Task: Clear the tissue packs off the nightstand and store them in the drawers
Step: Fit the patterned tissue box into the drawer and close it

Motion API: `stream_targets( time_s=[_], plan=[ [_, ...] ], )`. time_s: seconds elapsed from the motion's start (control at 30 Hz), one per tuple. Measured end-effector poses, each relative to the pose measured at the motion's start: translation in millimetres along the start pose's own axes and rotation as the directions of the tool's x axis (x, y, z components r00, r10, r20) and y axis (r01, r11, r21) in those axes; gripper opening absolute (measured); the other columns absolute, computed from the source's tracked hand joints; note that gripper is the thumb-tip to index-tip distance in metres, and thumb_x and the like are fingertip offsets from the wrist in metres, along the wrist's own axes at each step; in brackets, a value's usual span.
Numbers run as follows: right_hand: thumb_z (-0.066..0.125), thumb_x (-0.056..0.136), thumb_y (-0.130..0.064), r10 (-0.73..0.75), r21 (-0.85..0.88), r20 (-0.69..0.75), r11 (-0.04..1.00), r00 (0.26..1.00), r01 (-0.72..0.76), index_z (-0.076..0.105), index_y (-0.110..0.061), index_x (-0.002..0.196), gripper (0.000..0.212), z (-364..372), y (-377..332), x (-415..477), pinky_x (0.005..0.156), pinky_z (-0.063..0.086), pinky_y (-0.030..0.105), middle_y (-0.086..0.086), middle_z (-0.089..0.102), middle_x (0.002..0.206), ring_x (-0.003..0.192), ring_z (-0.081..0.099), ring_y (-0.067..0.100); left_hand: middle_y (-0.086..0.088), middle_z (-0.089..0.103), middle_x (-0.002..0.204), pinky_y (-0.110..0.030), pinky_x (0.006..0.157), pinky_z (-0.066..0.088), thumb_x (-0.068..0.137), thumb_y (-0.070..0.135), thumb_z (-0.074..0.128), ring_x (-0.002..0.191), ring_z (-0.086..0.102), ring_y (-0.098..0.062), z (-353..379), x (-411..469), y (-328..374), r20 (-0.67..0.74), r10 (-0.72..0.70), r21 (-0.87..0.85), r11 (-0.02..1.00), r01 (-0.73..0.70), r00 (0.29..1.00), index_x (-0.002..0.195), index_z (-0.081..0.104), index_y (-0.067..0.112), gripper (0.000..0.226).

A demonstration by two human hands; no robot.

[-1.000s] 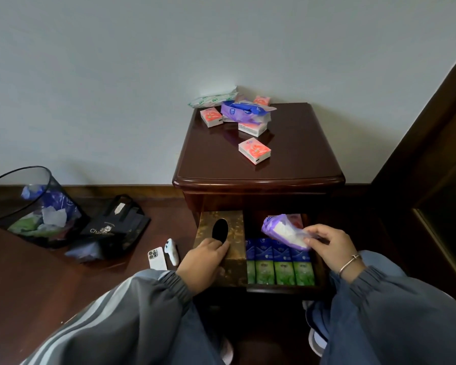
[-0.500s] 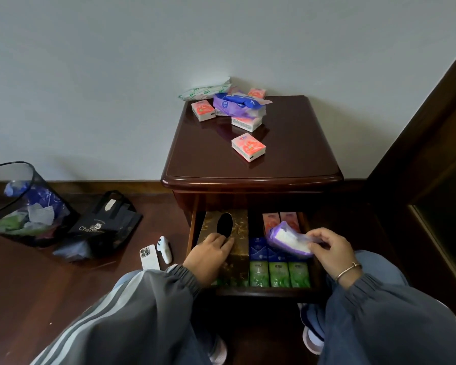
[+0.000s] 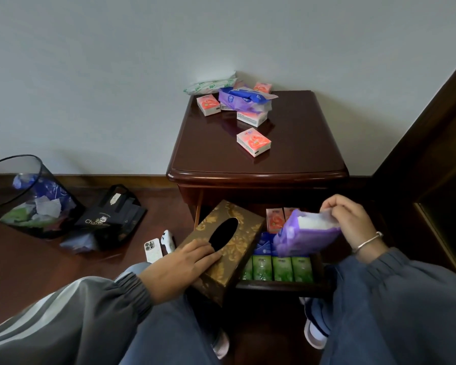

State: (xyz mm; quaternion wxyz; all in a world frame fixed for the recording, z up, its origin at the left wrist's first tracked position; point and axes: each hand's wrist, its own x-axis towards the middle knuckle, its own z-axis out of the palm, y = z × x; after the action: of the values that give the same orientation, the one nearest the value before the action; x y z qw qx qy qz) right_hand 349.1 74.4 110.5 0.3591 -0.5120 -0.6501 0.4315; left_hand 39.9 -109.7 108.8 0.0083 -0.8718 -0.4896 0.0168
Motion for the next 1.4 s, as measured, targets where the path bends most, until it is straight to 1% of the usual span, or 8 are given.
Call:
stream_targets(
  time_s=[0.33,0.73,0.83,0.9,1.07,1.17,1.27,1.4],
  plan=[
    [0.050,0.085,-0.010,-0.491,-0.221,-0.378,0.871,0.785,0.439,0.068,-0.021,0.096,0.024,-60,-90,22,0.079,0.045,0.010,-0.012,0.069,0.091,0.085,0.061,-0.003,-0.005,0.062,0.126,-0.034,0.096,0.050,0.070,0.019,0.083,0.119,0.059,-0.025,-24,-18,0,-0.051,-0.078,-0.026,0.997,0.076,0.996,0.135,0.054,0.009,0.072],
    [0.062,0.081,-0.010,-0.464,-0.421,-0.043,0.811,0.885,0.405,0.063,-0.008,0.111,0.029,27,-38,31,0.098,0.042,0.037,0.009,0.064,0.115,0.114,0.055,0.031,-0.004,0.061,0.128,-0.032,0.101,0.046,0.063,0.018,0.083,0.123,0.056,-0.023,-22,-28,9,-0.124,-0.018,0.095,0.995,0.030,0.992,0.136,0.053,0.010,0.079],
    [0.065,0.081,-0.046,0.031,-0.246,0.274,0.968,0.961,0.039,0.053,-0.025,0.123,0.049,40,-35,9,0.096,0.042,0.030,-0.006,0.056,0.120,0.113,0.054,0.014,-0.007,0.054,0.134,-0.036,0.107,0.042,0.066,0.008,0.071,0.131,0.044,-0.026,-18,-29,6,-0.115,0.073,0.140,0.989,-0.057,0.991,0.142,0.043,0.007,0.081],
    [0.068,0.072,-0.054,0.370,-0.206,0.499,0.929,0.783,-0.307,0.049,-0.026,0.126,0.064,40,-29,1,0.087,0.047,0.032,-0.007,0.058,0.115,0.105,0.057,0.014,-0.008,0.051,0.136,-0.039,0.111,0.036,0.069,0.007,0.063,0.133,0.037,-0.027,-16,-27,4,-0.112,0.156,0.217,0.968,-0.129,0.981,0.145,0.036,0.007,0.081],
    [0.076,0.062,-0.036,0.396,0.086,0.651,0.809,0.647,-0.582,0.062,-0.021,0.116,0.058,30,-9,-6,0.069,0.058,0.032,0.003,0.073,0.091,0.076,0.069,0.017,-0.005,0.055,0.136,-0.044,0.112,0.030,0.085,0.012,0.047,0.133,0.045,-0.027,-11,-17,-5,-0.134,0.258,0.296,0.932,-0.210,0.957,0.143,0.041,0.012,0.058],
    [0.078,0.061,-0.036,0.558,0.175,0.537,0.660,0.633,-0.731,0.063,-0.021,0.112,0.056,35,5,-14,0.062,0.057,0.034,0.007,0.070,0.105,0.093,0.067,0.019,-0.011,0.051,0.141,-0.053,0.107,0.039,0.081,0.005,0.061,0.132,0.046,-0.034,4,-5,-9,-0.282,-0.172,-0.040,0.985,0.168,0.944,0.140,0.048,0.007,0.060],
    [0.085,0.051,-0.038,0.687,0.224,0.415,0.558,0.597,-0.799,0.060,-0.019,0.112,0.068,42,23,-25,0.065,0.055,0.038,0.008,0.064,0.113,0.104,0.060,0.022,-0.014,0.050,0.140,-0.036,0.106,0.039,0.093,0.016,0.061,0.126,0.049,-0.027,23,11,10,0.142,-0.805,-0.787,0.261,0.559,0.576,0.142,0.042,0.006,0.054],
    [0.086,0.058,-0.034,0.790,0.296,0.312,0.447,0.528,-0.844,0.050,-0.016,0.124,0.076,56,39,-34,0.061,0.056,0.041,0.010,0.050,0.129,0.119,0.050,0.029,0.000,0.054,0.130,-0.041,0.110,0.036,0.099,0.047,0.041,0.122,0.051,-0.021,53,33,31,0.591,-0.645,-0.795,-0.361,0.488,0.485,0.137,0.048,0.018,0.048]
  ],
)
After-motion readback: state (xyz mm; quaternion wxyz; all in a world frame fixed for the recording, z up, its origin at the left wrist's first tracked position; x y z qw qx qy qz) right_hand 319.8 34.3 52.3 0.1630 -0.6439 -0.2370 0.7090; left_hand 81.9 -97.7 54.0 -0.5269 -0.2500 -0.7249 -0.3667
